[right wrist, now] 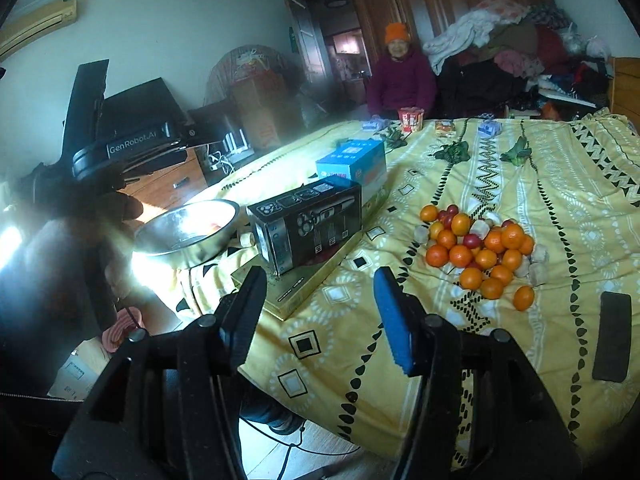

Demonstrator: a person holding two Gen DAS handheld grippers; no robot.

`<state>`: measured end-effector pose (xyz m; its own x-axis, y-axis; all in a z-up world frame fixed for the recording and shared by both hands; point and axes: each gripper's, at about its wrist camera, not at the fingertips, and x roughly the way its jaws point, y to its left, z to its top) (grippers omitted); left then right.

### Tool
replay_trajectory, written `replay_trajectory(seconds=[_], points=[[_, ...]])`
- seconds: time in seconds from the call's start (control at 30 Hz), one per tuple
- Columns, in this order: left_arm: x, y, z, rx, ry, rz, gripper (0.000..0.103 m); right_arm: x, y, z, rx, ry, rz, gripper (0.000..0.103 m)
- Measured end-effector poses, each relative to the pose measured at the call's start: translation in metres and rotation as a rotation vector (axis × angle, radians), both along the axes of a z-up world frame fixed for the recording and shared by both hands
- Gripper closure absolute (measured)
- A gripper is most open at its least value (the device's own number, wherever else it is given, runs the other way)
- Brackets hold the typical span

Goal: Organize fruits
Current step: 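Bring both empty tools back to the fruit pile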

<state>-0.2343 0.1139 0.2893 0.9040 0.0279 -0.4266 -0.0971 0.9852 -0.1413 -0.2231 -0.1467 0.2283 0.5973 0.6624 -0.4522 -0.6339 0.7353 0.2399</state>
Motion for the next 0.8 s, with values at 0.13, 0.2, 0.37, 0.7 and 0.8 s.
replay_trajectory(seconds=[0.13,0.2,0.37,0.7,0.8], points=[[0.006,-0.018,0.002,0.003,0.0,-0.046,0.013,-0.001,-0.01,0.002,0.002,-0.013,-0.048,0.041],[0.012,-0.026,0.001,0.0,0.002,-0.067,0.013,0.001,-0.016,-0.001,0.015,0.0,-0.061,0.031],[0.044,-0.053,-0.021,0.007,0.052,-0.144,0.012,0.016,-0.039,-0.015,-0.005,0.037,-0.122,0.031],[0.131,-0.08,-0.135,-0.058,0.312,-0.202,0.014,0.114,-0.089,-0.091,-0.116,0.238,-0.26,0.054],[0.145,-0.086,-0.16,-0.07,0.364,-0.225,0.016,0.148,-0.093,-0.116,-0.137,0.299,-0.299,0.055]])
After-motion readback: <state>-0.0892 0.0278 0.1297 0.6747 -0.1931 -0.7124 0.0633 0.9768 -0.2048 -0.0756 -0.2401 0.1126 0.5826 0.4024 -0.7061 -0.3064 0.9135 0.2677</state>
